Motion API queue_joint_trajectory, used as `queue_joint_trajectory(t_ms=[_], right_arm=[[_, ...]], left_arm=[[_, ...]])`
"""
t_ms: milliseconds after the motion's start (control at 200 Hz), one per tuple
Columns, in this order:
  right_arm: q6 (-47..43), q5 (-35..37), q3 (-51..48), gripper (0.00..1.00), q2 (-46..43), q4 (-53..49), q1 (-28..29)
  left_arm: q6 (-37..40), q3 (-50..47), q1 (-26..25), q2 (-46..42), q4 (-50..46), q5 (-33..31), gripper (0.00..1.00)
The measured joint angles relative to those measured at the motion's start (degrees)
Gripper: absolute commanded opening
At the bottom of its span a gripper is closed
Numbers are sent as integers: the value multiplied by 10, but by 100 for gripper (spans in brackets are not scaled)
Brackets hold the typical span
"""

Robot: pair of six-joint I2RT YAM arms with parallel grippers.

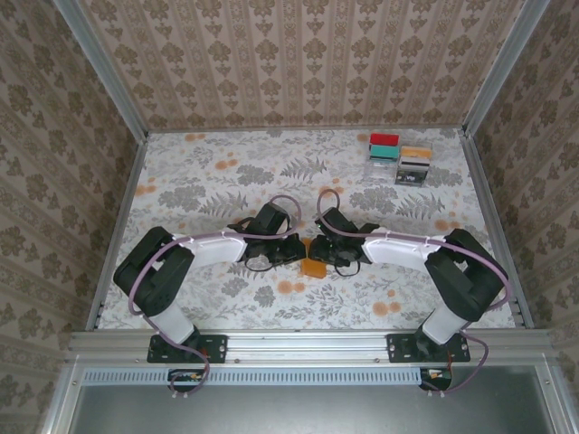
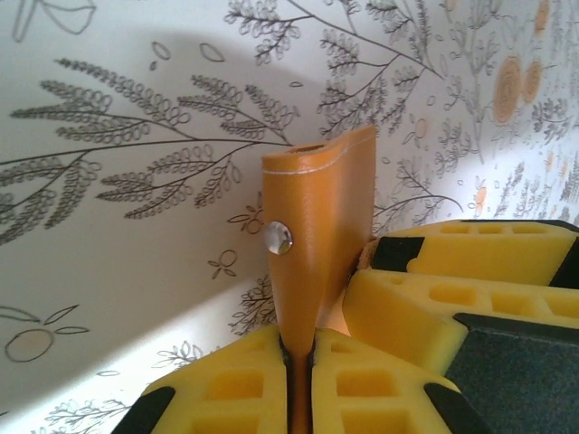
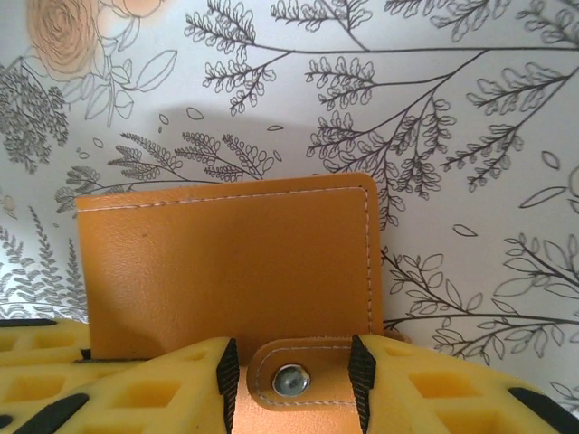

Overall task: Put the credit cards into the card holder
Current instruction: Open the button on the card holder.

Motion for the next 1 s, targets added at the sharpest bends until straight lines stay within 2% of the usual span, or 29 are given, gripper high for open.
queue_joint_trajectory(t_ms=[250, 425, 615, 800, 1000], right_arm=[[-2, 70, 30, 18, 15, -43, 29], [-1, 93, 33, 12, 7, -55, 35], [-2, 117, 8, 12, -11, -91, 18], [-2, 126, 0, 22, -18, -122, 14], [-2, 133, -3, 23, -16, -146, 14]], left_arm=[[2, 0, 0, -3, 0, -2, 8], [8, 0, -1, -13, -3, -4, 6], [12, -11, 0, -33, -2, -4, 6], [12, -24, 0, -34, 1, -4, 7], [12, -28, 0, -34, 2, -4, 9]])
